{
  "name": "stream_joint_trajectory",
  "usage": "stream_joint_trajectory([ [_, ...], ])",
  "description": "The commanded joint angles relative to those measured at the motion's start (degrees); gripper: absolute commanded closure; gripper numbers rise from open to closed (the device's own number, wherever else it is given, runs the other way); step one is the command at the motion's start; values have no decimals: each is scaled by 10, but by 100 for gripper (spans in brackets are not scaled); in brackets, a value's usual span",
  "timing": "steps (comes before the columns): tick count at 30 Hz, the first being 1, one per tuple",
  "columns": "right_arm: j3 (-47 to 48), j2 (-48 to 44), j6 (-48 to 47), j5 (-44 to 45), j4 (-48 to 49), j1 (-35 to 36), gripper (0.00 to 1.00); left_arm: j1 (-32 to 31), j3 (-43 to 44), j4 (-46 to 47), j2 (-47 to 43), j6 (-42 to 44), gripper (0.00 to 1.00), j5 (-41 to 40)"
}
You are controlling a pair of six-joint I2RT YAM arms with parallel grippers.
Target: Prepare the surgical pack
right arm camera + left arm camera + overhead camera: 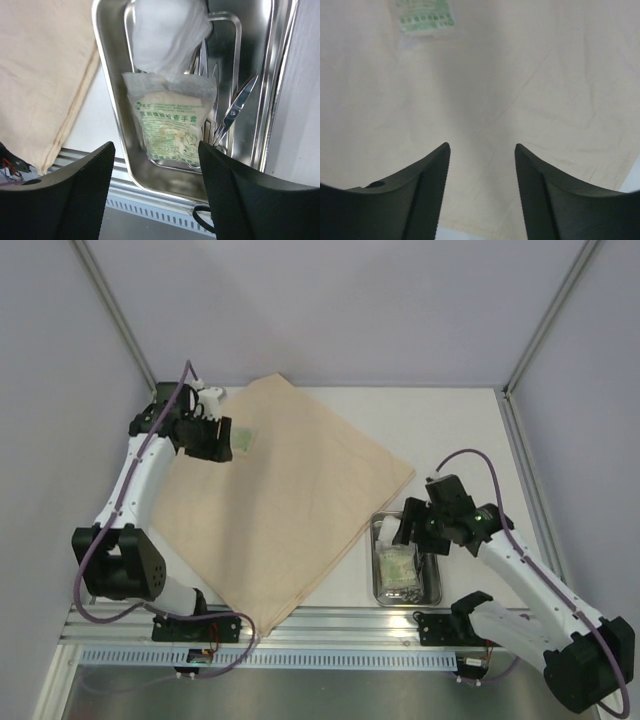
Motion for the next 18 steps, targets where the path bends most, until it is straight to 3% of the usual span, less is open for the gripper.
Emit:
stream_joint_trajectory([
  [1,79,-16,3,53,-28,1,29,-3,79,81,65,-63,40,-68],
  [3,94,-14,-2,54,-28,1,30,-14,134,93,125,-65,45,-100],
  [7,110,-2,-12,58,-22,1,30,-55,232,80,244,-34,41,-235],
  [11,108,13,-25,55,-15,1,30,-57,351,27,378,-51,36,-266],
  [18,113,48,-44,44,-5,1,30,-63,410,29,479,-35,32,-301],
])
